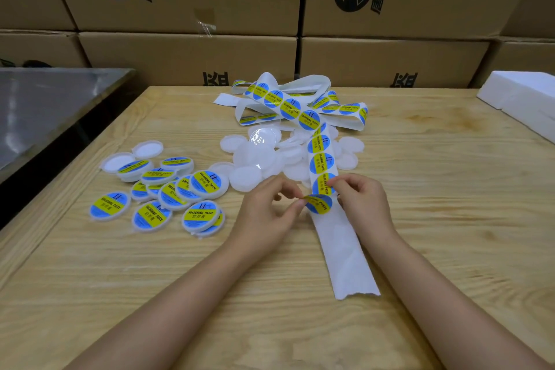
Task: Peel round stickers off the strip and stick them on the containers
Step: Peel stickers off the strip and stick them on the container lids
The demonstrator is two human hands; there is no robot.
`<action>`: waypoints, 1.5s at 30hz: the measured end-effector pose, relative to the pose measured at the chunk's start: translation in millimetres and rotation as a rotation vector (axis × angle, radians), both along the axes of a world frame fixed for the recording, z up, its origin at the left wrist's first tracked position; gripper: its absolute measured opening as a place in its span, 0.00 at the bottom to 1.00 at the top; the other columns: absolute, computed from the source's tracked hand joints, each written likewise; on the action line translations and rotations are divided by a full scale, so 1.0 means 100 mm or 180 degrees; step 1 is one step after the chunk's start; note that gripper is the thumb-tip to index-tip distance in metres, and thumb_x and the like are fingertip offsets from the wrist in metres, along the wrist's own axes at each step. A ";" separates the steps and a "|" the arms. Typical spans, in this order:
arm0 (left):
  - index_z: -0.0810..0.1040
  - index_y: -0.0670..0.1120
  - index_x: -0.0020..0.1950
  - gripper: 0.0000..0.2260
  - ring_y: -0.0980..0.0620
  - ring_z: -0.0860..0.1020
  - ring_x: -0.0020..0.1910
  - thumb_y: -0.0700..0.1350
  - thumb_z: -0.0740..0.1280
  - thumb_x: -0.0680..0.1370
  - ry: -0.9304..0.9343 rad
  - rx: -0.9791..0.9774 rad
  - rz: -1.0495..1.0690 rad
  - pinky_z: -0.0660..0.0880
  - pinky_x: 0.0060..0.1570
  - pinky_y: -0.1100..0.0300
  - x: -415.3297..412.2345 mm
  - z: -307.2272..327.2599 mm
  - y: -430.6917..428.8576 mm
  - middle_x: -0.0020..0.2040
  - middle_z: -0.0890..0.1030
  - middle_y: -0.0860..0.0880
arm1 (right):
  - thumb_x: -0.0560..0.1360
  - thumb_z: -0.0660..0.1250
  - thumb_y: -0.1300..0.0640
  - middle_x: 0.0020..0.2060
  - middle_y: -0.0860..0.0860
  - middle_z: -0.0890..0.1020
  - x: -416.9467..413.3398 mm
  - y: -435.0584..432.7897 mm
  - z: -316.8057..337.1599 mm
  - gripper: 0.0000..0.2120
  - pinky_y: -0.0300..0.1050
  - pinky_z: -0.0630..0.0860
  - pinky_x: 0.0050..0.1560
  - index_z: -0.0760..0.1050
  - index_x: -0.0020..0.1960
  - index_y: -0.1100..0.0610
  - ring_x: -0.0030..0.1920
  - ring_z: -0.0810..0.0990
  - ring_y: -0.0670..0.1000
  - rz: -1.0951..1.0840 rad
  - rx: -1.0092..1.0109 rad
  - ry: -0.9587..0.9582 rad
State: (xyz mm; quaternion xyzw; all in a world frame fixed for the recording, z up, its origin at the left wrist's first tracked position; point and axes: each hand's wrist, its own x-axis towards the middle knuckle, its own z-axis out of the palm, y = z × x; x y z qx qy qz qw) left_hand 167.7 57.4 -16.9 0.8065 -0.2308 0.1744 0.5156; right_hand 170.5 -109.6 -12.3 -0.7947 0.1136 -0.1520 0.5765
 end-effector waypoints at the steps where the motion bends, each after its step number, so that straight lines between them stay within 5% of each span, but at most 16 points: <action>1: 0.76 0.50 0.40 0.09 0.61 0.75 0.40 0.36 0.71 0.71 0.0156 -0.0138 0.0003 0.71 0.43 0.68 0.00 0.00 0.00 0.38 0.79 0.56 | 0.72 0.66 0.58 0.25 0.46 0.76 0.00 -0.02 0.01 0.08 0.44 0.67 0.36 0.81 0.37 0.59 0.30 0.70 0.46 0.0006 -0.0138 0.0043; 5: 0.76 0.50 0.38 0.10 0.60 0.75 0.35 0.36 0.71 0.72 0.0674 -0.0646 0.0051 0.72 0.40 0.69 0.03 0.00 0.02 0.35 0.79 0.58 | 0.72 0.65 0.58 0.30 0.59 0.75 0.03 -0.10 -0.01 0.10 0.44 0.65 0.34 0.80 0.40 0.64 0.34 0.69 0.51 -0.0029 -0.0770 0.0359; 8: 0.76 0.50 0.38 0.11 0.61 0.76 0.36 0.35 0.71 0.72 0.0887 -0.0996 0.0106 0.72 0.40 0.69 0.08 0.01 0.06 0.34 0.79 0.58 | 0.72 0.65 0.59 0.40 0.56 0.80 0.05 -0.17 -0.01 0.08 0.45 0.70 0.46 0.82 0.42 0.60 0.46 0.75 0.56 -0.0014 -0.1296 0.0501; 10: 0.76 0.49 0.39 0.10 0.60 0.77 0.35 0.34 0.70 0.72 0.1031 -0.1230 0.0106 0.73 0.40 0.68 0.10 0.00 0.09 0.33 0.79 0.57 | 0.73 0.65 0.59 0.54 0.53 0.78 0.03 -0.19 0.03 0.08 0.39 0.62 0.55 0.82 0.48 0.55 0.59 0.71 0.57 0.0083 -0.1891 0.0436; 12: 0.77 0.47 0.39 0.09 0.58 0.77 0.33 0.34 0.70 0.72 0.1156 -0.1379 0.0110 0.75 0.39 0.66 0.12 0.00 0.10 0.33 0.79 0.54 | 0.73 0.67 0.61 0.52 0.51 0.76 -0.01 -0.21 0.11 0.08 0.33 0.59 0.50 0.82 0.50 0.54 0.55 0.72 0.52 0.0246 -0.2117 0.0017; 16: 0.76 0.46 0.39 0.09 0.58 0.77 0.31 0.32 0.69 0.72 0.1311 -0.1543 0.0020 0.76 0.35 0.66 0.13 0.00 0.11 0.32 0.79 0.51 | 0.72 0.70 0.61 0.31 0.40 0.79 -0.08 -0.21 0.21 0.07 0.28 0.65 0.35 0.83 0.43 0.50 0.31 0.71 0.40 0.0821 -0.1222 -0.0203; 23: 0.76 0.45 0.38 0.10 0.56 0.79 0.34 0.31 0.70 0.71 0.1290 -0.1431 -0.0136 0.74 0.36 0.68 0.11 0.01 0.10 0.33 0.80 0.51 | 0.68 0.75 0.54 0.34 0.47 0.70 -0.09 -0.10 0.25 0.08 0.29 0.64 0.39 0.80 0.40 0.41 0.37 0.70 0.41 0.0780 -0.1055 -0.0450; 29: 0.78 0.46 0.38 0.09 0.59 0.79 0.34 0.33 0.72 0.70 0.1266 -0.1292 -0.0125 0.74 0.38 0.68 0.10 0.01 0.10 0.32 0.82 0.54 | 0.68 0.75 0.61 0.37 0.50 0.70 -0.12 -0.03 0.25 0.09 0.30 0.64 0.39 0.80 0.36 0.47 0.35 0.67 0.43 0.0956 -0.0573 -0.0338; 34: 0.80 0.53 0.45 0.08 0.56 0.81 0.33 0.39 0.67 0.76 0.0929 -0.0894 0.0188 0.77 0.40 0.62 0.04 0.00 0.05 0.39 0.83 0.56 | 0.69 0.73 0.60 0.39 0.47 0.72 -0.14 0.07 0.18 0.10 0.45 0.64 0.54 0.76 0.36 0.48 0.47 0.70 0.48 0.0444 -0.1299 -0.0653; 39: 0.70 0.50 0.65 0.16 0.54 0.81 0.34 0.39 0.63 0.78 0.0517 -0.0769 0.0671 0.75 0.40 0.61 0.02 0.01 0.06 0.51 0.80 0.57 | 0.69 0.71 0.67 0.38 0.49 0.72 -0.18 0.16 0.13 0.04 0.46 0.69 0.49 0.77 0.39 0.61 0.43 0.73 0.51 0.0496 -0.1484 -0.1318; 42: 0.72 0.42 0.64 0.19 0.49 0.76 0.46 0.34 0.65 0.74 -0.0115 0.0082 0.1252 0.70 0.52 0.59 0.09 0.01 0.15 0.59 0.76 0.48 | 0.68 0.69 0.66 0.38 0.49 0.73 -0.19 0.14 0.13 0.03 0.40 0.69 0.48 0.76 0.39 0.62 0.42 0.73 0.48 0.0471 -0.1601 -0.1761; 45: 0.72 0.40 0.65 0.21 0.42 0.68 0.65 0.36 0.66 0.71 0.0089 0.1105 0.1633 0.60 0.65 0.52 0.16 -0.04 0.19 0.68 0.70 0.43 | 0.69 0.67 0.63 0.36 0.46 0.75 -0.19 0.11 0.14 0.04 0.32 0.68 0.46 0.74 0.39 0.56 0.40 0.73 0.43 0.0588 -0.1193 -0.1776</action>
